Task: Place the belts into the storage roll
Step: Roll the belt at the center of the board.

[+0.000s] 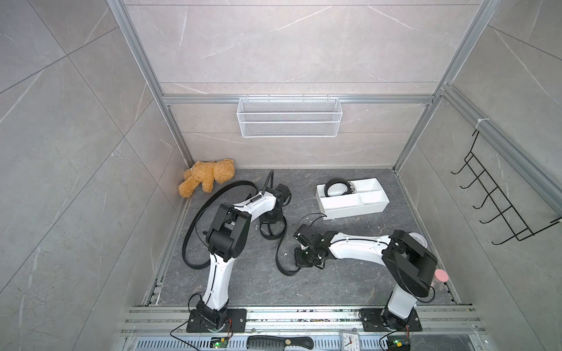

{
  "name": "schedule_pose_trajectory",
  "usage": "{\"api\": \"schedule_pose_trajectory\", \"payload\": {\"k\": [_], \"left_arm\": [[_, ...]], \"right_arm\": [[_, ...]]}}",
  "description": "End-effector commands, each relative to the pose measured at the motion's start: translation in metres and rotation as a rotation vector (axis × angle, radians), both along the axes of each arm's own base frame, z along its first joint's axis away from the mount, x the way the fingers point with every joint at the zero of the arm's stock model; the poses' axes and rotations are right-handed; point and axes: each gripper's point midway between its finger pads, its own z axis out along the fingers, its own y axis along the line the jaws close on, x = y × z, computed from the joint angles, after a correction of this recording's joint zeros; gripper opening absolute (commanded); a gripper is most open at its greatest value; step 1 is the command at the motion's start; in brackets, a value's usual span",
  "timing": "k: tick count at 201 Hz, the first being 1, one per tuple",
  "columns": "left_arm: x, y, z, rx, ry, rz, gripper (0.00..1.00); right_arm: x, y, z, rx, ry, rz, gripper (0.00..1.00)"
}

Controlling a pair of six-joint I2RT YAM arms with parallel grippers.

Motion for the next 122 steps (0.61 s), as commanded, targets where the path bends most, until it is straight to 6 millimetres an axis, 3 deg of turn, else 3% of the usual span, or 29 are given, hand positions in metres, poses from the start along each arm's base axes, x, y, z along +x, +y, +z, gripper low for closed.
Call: {"api": "schedule_pose_trajectory", "payload": {"k": [1,30,46,81,122], "left_arm": [[0.03,-0.022,-0.029,-0.077,-0.038,-0.066,0.0],[0.024,-0.017,-0.04,-0.065,0.005,-0.089,0.0],[0.021,-0.014,-0.046,-0.065,0.02,-0.088,0.0],[0.02,-0.011,-0.049,-0.079,0.024,-0.091,0.0],[0.023,-0.01,-0.048,-0.08,0.02,-0.113,0.0]], "right_arm": [[-0.004,0.04,0.004,0.136,0.077,0.013,0.08],[-0.004,0.046,0.006,0.105,0.098,0.024,0.36],[-0.006,0.028,0.007,-0.004,0.084,0.03,0.47],[-0.012,-0.005,0.026,-0.122,0.038,0.062,0.56],[-0.013,-0.034,0.078,-0.193,-0.047,0.102,0.64]]}}
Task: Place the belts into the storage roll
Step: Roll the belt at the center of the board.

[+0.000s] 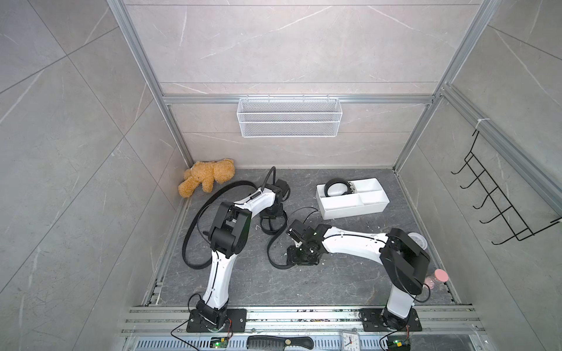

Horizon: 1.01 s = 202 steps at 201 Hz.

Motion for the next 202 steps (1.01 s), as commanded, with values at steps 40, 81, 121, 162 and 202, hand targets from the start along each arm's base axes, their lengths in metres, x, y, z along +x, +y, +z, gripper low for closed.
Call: {"api": "schedule_pose_trajectory", "payload": {"k": [40,81,121,162,202], "left_arm": [[0.009,-0.011,-0.05,-0.083,0.017,-0.036,0.0],[0.009,-0.02,-0.055,-0.129,0.031,-0.025,0.0],[0.018,-0.033,-0.05,-0.188,0.019,-0.011,0.0],[0.027,-0.046,-0.064,-0.216,0.031,-0.024,0.0],[0.054,-0.054,-0.061,-0.208,-0.007,-0.035,0.0]], "right_arm": [[0.045,-0.075,0.052,-0.222,-0.219,0.119,0.72],[0.065,-0.063,0.015,-0.15,-0.227,0.265,0.72],[0.037,-0.031,-0.026,-0.047,-0.104,0.272,0.66],[0.032,0.011,-0.045,0.01,-0.11,0.301,0.66],[0.062,0.039,-0.054,0.043,-0.156,0.256,0.67]]}}
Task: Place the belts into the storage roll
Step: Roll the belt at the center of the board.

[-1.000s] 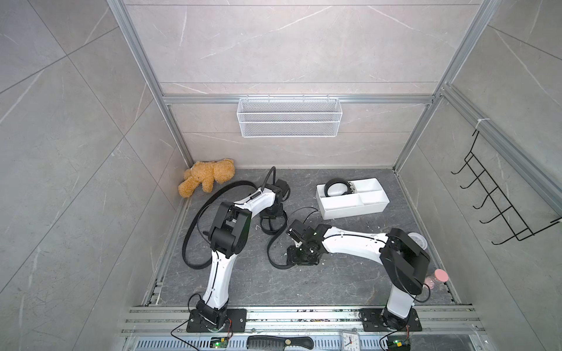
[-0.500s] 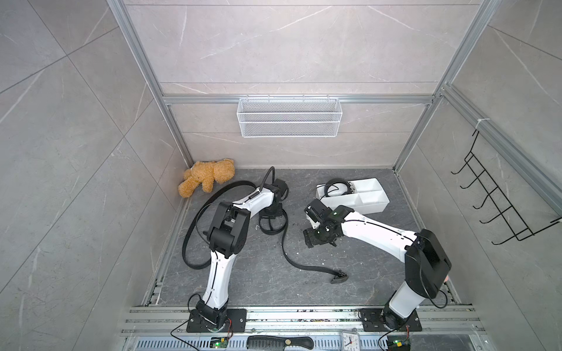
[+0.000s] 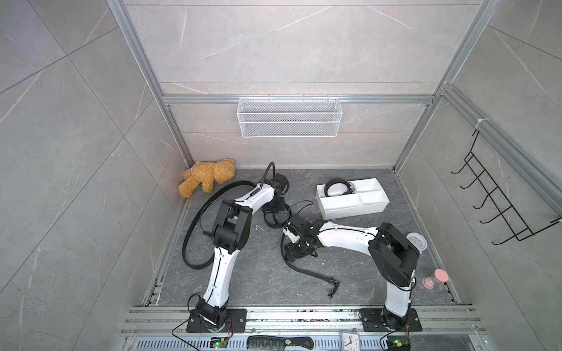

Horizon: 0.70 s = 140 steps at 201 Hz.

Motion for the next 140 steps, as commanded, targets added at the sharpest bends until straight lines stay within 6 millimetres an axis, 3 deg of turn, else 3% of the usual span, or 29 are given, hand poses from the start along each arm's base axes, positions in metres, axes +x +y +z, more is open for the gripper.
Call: {"api": "schedule_pose_trajectory", "payload": {"k": [1,29,59,75,111,140], "left_arm": [[0.015,-0.024,-0.062,-0.069,0.022,-0.023,0.0],[0.03,-0.028,-0.061,-0.082,0.012,-0.032,0.0],[0.028,-0.027,-0.067,-0.085,0.038,-0.042,0.0],[0.021,-0.024,-0.072,-0.078,0.063,-0.054,0.0],[0.008,-0.021,-0.072,-0.085,0.086,-0.063,0.0],[0.002,-0.02,-0.071,-0.087,0.101,-0.07,0.0]], "right_arm": [[0.012,0.016,-0.025,0.018,0.025,-0.036,0.67],[0.03,0.046,-0.027,0.104,0.034,-0.054,0.69],[0.058,0.068,-0.02,0.158,0.029,-0.081,0.7],[0.07,0.047,-0.013,0.082,0.037,-0.128,0.69],[0.061,-0.027,0.019,-0.063,0.056,-0.206,0.72],[0.074,-0.066,0.041,-0.014,0.026,-0.314,0.8]]}}
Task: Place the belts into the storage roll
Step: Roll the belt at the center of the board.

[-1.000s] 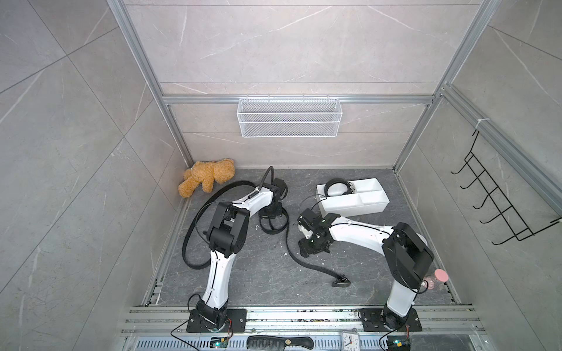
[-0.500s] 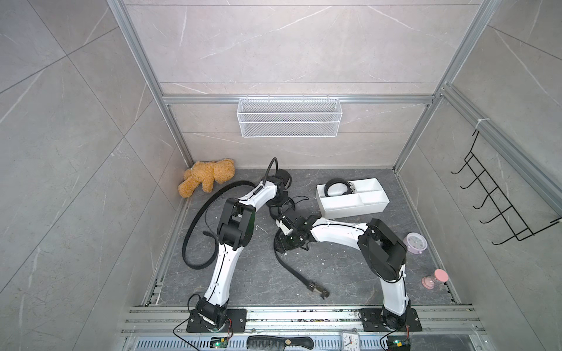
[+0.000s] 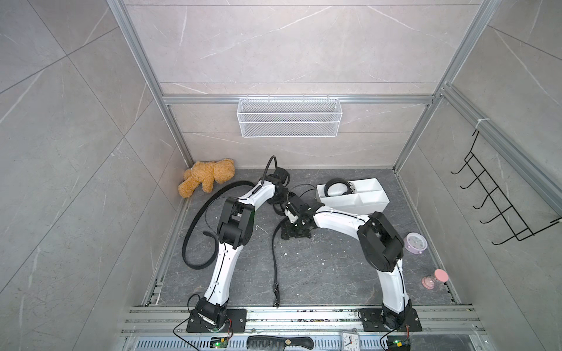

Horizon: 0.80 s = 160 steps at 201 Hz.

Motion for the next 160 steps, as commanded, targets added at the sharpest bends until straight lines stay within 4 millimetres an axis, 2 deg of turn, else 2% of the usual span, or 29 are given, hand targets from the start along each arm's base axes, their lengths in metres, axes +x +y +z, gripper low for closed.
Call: {"api": "schedule_pose_trajectory", "payload": {"k": [1,20,42,56,77,107,144,160], "left_arm": [[-0.046,0.01,-0.072,0.063,0.204,-0.045,0.0],[-0.047,0.009,-0.071,0.058,0.207,-0.056,0.0],[-0.049,0.007,-0.069,0.049,0.216,-0.068,0.0],[-0.052,0.006,-0.069,0.042,0.225,-0.069,0.0],[-0.056,0.006,-0.071,0.029,0.231,-0.065,0.0],[-0.061,0.005,-0.073,0.014,0.245,-0.07,0.0],[-0.067,0.002,-0.074,-0.007,0.262,-0.078,0.0],[-0.066,-0.002,-0.07,-0.013,0.255,-0.089,0.0]], "right_arm": [[0.002,-0.039,0.026,-0.018,-0.013,-0.087,0.81],[0.027,-0.042,0.031,-0.011,-0.054,-0.103,0.88],[0.067,-0.033,0.029,0.007,-0.104,-0.134,0.88],[0.092,-0.035,0.028,-0.007,-0.141,-0.18,0.88],[0.12,-0.034,0.021,-0.009,-0.153,-0.241,0.88],[0.144,-0.029,0.004,-0.043,-0.135,-0.313,0.88],[0.158,-0.03,-0.018,-0.084,-0.118,-0.4,0.85],[0.162,-0.028,-0.03,-0.104,-0.098,-0.399,0.79]]}}
